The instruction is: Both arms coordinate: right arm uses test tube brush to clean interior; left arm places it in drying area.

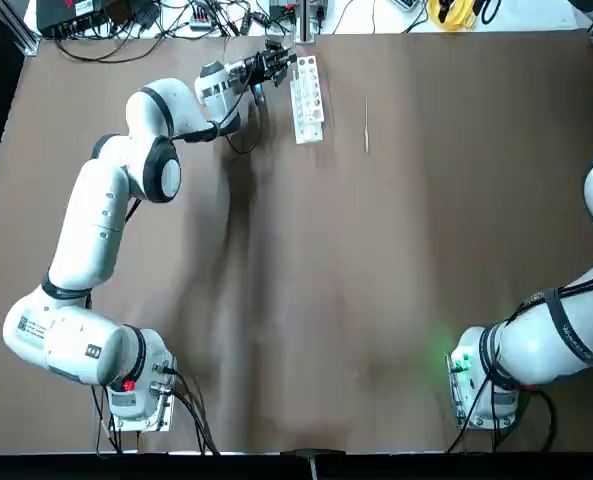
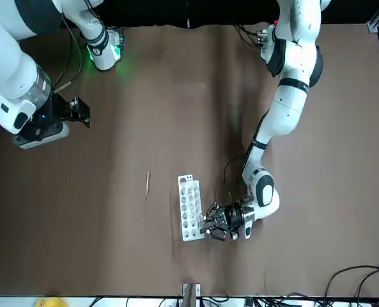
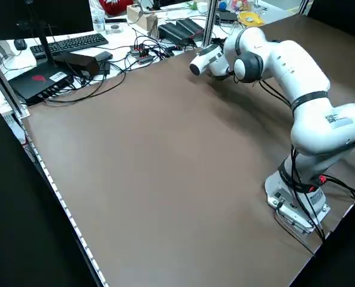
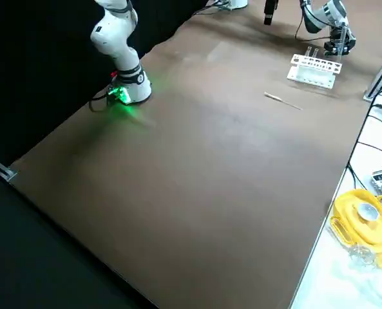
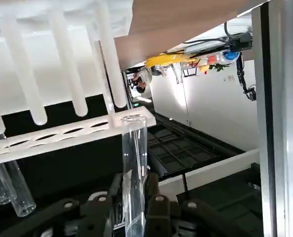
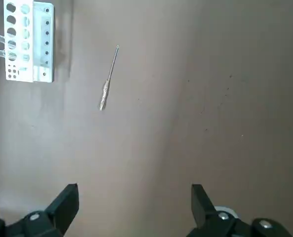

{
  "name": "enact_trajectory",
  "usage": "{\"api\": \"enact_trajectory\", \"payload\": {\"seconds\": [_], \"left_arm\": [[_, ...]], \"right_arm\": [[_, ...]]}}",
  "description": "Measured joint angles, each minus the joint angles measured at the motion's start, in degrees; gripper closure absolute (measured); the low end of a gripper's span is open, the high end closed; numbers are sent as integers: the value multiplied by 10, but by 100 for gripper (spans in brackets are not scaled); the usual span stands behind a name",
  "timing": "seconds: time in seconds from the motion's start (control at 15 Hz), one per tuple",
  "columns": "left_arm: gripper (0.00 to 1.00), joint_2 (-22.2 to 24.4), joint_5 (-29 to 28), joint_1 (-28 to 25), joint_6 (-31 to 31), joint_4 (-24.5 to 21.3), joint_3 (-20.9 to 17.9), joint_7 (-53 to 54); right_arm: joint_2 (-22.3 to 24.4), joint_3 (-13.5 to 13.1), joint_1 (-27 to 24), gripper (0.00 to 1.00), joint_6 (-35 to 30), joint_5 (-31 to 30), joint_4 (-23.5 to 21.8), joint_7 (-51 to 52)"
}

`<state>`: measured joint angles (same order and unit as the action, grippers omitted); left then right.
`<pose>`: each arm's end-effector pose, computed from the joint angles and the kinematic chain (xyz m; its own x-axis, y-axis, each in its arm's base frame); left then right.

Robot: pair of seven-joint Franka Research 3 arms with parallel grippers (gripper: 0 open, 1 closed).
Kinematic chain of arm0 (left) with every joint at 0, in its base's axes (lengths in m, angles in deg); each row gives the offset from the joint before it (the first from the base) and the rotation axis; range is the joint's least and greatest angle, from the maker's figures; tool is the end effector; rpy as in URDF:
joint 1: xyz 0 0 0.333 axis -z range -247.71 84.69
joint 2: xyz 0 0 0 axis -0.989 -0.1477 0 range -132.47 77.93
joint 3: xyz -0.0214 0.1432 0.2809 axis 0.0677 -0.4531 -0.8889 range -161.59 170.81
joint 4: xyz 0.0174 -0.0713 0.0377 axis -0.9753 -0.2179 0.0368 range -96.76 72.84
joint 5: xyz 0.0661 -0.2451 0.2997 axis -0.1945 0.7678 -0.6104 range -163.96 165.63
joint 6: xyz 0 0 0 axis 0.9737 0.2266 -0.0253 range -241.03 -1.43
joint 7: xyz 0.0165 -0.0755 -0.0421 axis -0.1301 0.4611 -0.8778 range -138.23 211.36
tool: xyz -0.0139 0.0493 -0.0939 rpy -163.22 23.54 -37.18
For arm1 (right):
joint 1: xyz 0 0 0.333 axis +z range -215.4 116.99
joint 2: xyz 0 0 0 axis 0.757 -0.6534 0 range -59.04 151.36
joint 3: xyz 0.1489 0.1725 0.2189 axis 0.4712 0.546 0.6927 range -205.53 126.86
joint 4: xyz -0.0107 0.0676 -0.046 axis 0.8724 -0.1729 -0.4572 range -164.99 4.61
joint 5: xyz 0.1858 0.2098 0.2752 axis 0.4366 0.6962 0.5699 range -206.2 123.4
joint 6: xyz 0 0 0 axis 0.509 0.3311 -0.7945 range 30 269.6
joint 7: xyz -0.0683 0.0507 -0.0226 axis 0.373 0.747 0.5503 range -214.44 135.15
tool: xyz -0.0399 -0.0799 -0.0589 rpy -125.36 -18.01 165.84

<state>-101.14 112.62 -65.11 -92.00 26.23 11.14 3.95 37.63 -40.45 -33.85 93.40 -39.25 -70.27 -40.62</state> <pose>0.7319 -0.3220 0.1249 0.2207 -0.0373 -0.9746 0.9397 0.2757 0.2023 0.5781 0.1519 0.6059 0.9727 0.2304 -0.0268 0.2295 -0.9727 -0.0342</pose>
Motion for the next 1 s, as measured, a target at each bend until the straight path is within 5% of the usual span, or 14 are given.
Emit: {"api": "enact_trajectory", "payload": {"seconds": [1.0], "left_arm": [[76,-6,14,4,-1,1,0,15]], "right_arm": [[0,0,0,0,1,0,0,0]]}}
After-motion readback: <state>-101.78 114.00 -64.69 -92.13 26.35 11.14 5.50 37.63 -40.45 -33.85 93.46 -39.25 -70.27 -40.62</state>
